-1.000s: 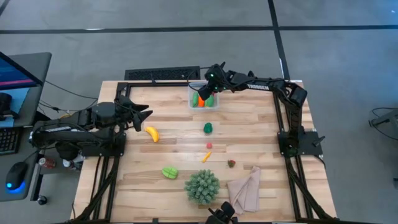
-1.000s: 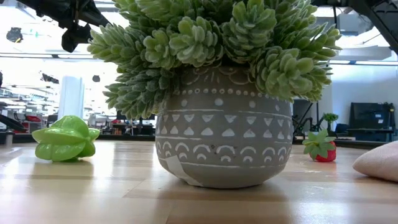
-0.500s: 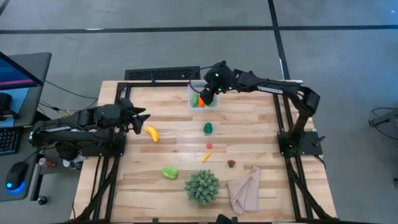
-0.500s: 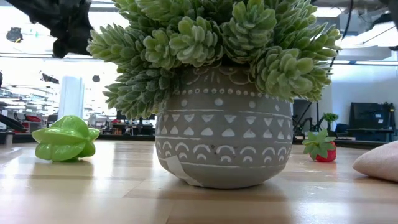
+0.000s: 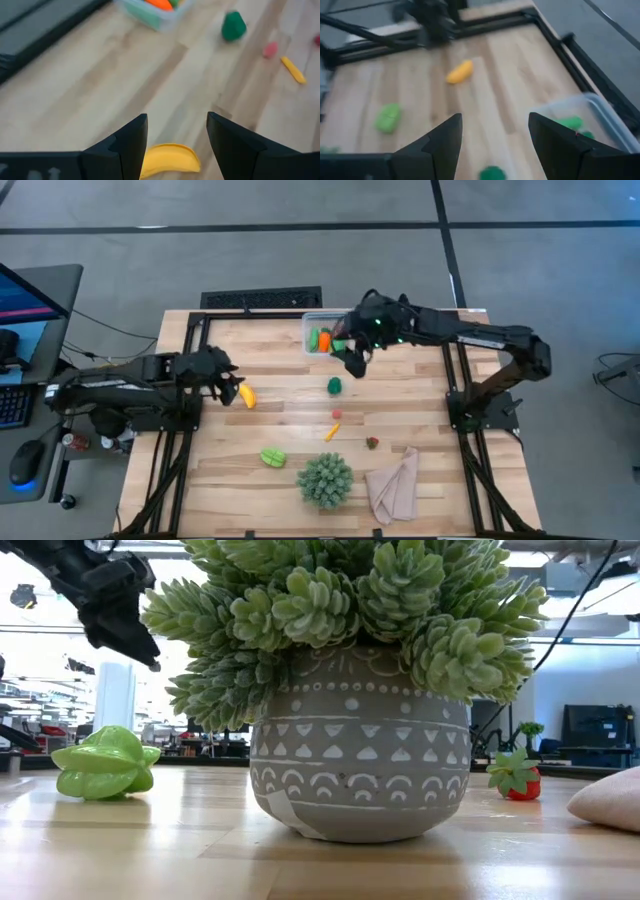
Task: Pick and placing Produce into tupperware
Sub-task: Put the banana into the transparent bin
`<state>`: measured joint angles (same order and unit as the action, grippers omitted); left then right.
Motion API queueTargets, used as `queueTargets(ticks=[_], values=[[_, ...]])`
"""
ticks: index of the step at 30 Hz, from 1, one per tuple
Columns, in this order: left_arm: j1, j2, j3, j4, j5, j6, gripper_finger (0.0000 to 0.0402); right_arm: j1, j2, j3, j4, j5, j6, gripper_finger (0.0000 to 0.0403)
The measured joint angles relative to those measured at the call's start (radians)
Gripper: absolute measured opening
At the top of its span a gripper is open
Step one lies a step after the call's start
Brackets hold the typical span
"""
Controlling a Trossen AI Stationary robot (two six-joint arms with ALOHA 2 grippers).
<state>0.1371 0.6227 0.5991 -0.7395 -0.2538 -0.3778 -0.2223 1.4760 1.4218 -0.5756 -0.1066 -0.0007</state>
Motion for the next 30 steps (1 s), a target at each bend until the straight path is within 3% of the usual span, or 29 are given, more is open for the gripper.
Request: queueTargets(ticks=[8, 13, 16, 20, 24, 30], values=[[0.000, 0.250, 0.050, 0.062, 0.219, 0.005, 0.0195, 0.132, -0.076, 0.000, -0.001, 0.032, 0.053, 0.0221], [0.000, 0.388, 0.192, -0.019, 0.299, 0.164, 0.0195, 0.178, -0.085, 0.000, -0.002, 0.064, 0.072, 0.0221], [0.000, 0.459, 0.287, -0.135, 0.283, 0.307, 0.0195, 0.194, -0.082, 0.000, -0.004, 0.066, 0.082, 0.0221], [0.000, 0.526, 0.374, -0.328, 0.187, 0.511, 0.0195, 0.222, -0.068, 0.000, -0.029, 0.082, 0.109, 0.0221], [0.000, 0.558, 0.377, -0.443, 0.076, 0.672, 0.0195, 0.256, -0.068, 0.000, -0.047, 0.090, 0.132, 0.0221], [0.028, 0.574, 0.309, -0.425, 0.056, 0.815, 0.0195, 0.327, -0.068, 0.000, -0.047, 0.174, 0.149, 0.0221]])
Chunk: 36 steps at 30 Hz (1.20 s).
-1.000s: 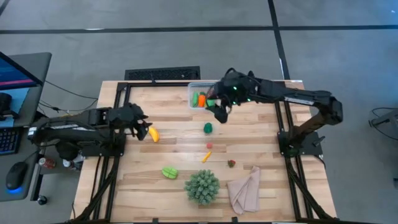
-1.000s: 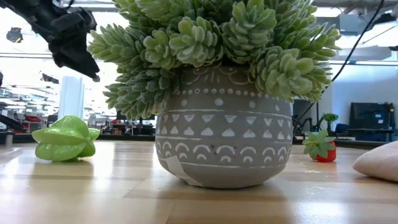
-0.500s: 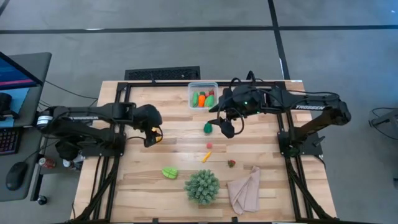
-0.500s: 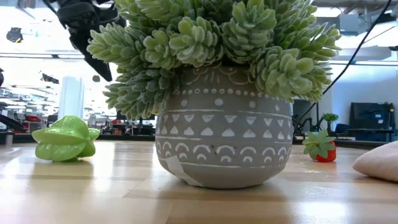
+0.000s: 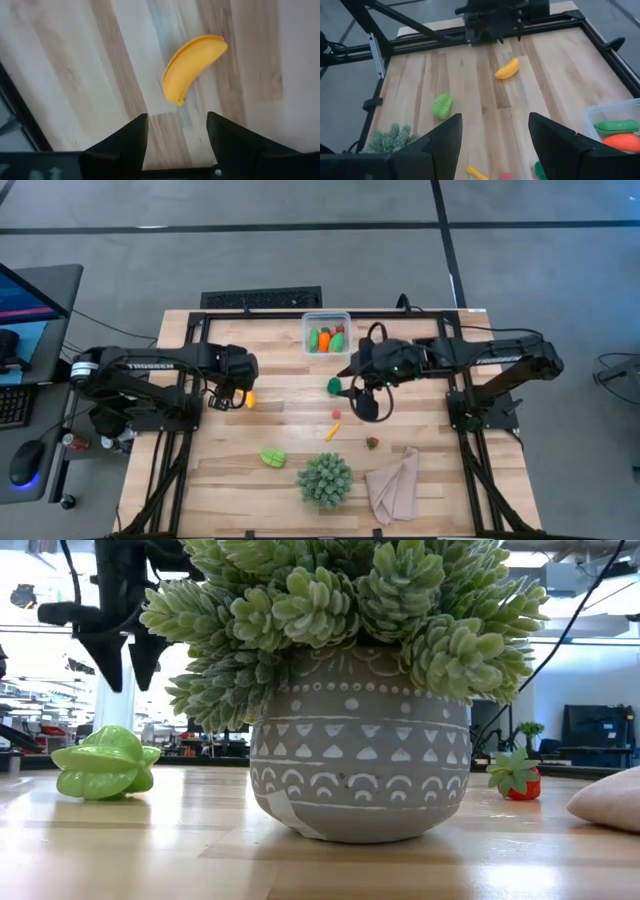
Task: Pick and placing Produce into tupperware
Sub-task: Put the banana into the transparent bin
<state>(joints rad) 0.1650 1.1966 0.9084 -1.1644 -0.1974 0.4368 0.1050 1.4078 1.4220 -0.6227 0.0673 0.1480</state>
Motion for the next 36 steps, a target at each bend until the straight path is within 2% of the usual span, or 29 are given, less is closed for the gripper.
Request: queueTargets(ticks=[11, 20, 24, 36], values=[[0.041, 0.001, -0.178, 0.197, 0.017, 0.106, 0.0195, 0.076, 0.000, 0.000, -0.015, 0.097, 0.048, 0.0221], [0.041, 0.007, -0.264, 0.331, 0.030, 0.207, 0.0195, 0.080, 0.000, 0.000, -0.014, 0.103, 0.064, 0.0221], [0.040, 0.040, -0.279, 0.343, 0.034, 0.216, 0.0195, 0.078, 0.000, 0.000, -0.013, 0.102, 0.064, 0.0221], [0.037, 0.225, -0.286, 0.510, 0.020, 0.181, 0.0195, 0.077, 0.000, 0.000, -0.014, 0.103, 0.064, 0.0221]])
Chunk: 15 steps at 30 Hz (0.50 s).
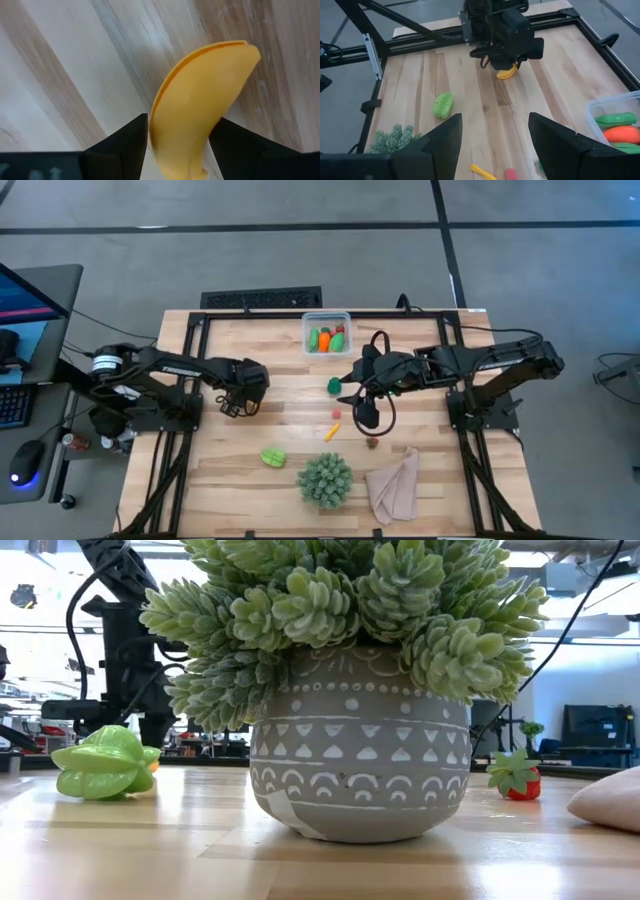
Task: Pick and placing Produce into tupperware
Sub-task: Put the banana into the transparent bin
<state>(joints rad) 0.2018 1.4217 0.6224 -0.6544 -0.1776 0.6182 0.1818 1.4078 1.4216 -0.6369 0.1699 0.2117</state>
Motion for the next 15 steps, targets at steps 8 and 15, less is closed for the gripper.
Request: queueTargets(ticks=[8, 15], values=[[-0.001, 0.035, 0.023, -0.016, 0.010, -0.014, 0.0195, 0.000, 0.000, 0.000, -0.031, 0.000, 0.019, 0.0221], [-0.001, 0.036, 0.035, -0.028, 0.008, -0.064, 0.0187, 0.000, 0.000, 0.000, -0.035, 0.000, 0.019, 0.0221]])
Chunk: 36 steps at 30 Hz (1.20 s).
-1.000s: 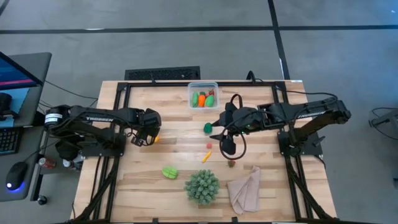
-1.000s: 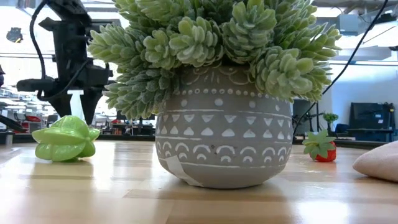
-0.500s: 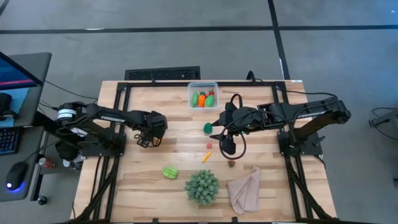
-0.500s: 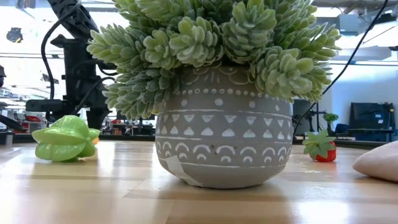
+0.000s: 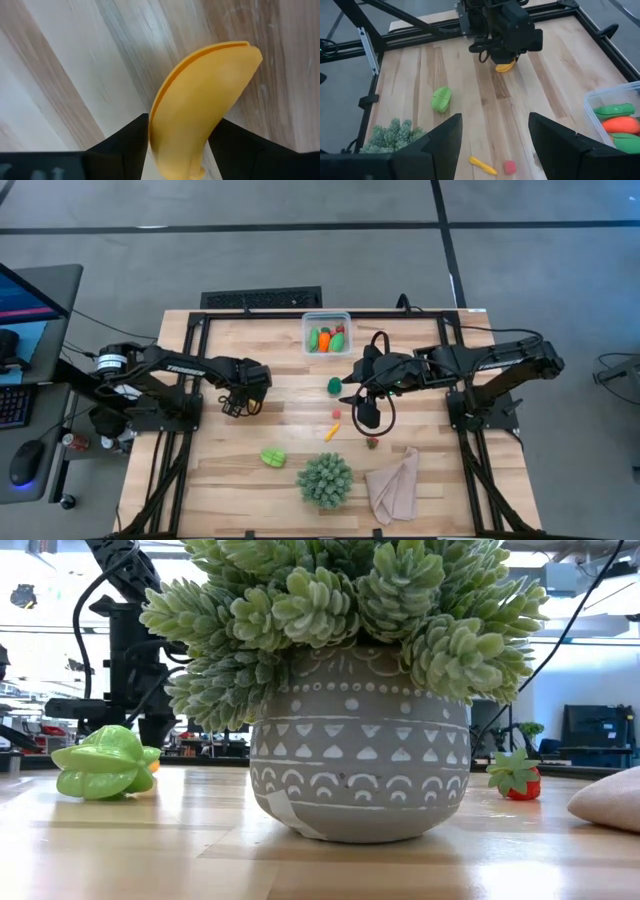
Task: Pick and placing Produce into tupperware
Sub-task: Put the banana into the transparent bin
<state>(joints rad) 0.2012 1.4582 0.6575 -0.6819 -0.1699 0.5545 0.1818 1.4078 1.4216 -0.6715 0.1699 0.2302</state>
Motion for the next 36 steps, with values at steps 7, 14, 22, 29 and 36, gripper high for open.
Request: queueTargets(ticks=[7, 14, 22, 29, 36], values=[[0.000, 0.000, 0.001, -0.011, 0.006, -0.032, 0.0172, 0.000, 0.000, 0.000, -0.002, 0.000, 0.000, 0.0221], [0.000, 0.000, 0.001, -0.013, 0.006, -0.106, 0.0169, 0.002, 0.000, 0.000, -0.002, 0.000, 0.000, 0.0221], [0.001, 0.000, 0.001, -0.015, 0.020, -0.230, 0.0168, 0.002, 0.000, 0.000, -0.002, 0.000, 0.000, 0.0221], [0.002, 0.000, 0.001, 0.002, 0.046, -0.373, 0.0168, 0.002, 0.000, 0.000, -0.002, 0.000, -0.001, 0.0221], [0.002, 0.000, 0.001, 0.029, 0.072, -0.426, 0.0168, 0.001, 0.000, 0.000, -0.002, 0.000, -0.001, 0.0221]])
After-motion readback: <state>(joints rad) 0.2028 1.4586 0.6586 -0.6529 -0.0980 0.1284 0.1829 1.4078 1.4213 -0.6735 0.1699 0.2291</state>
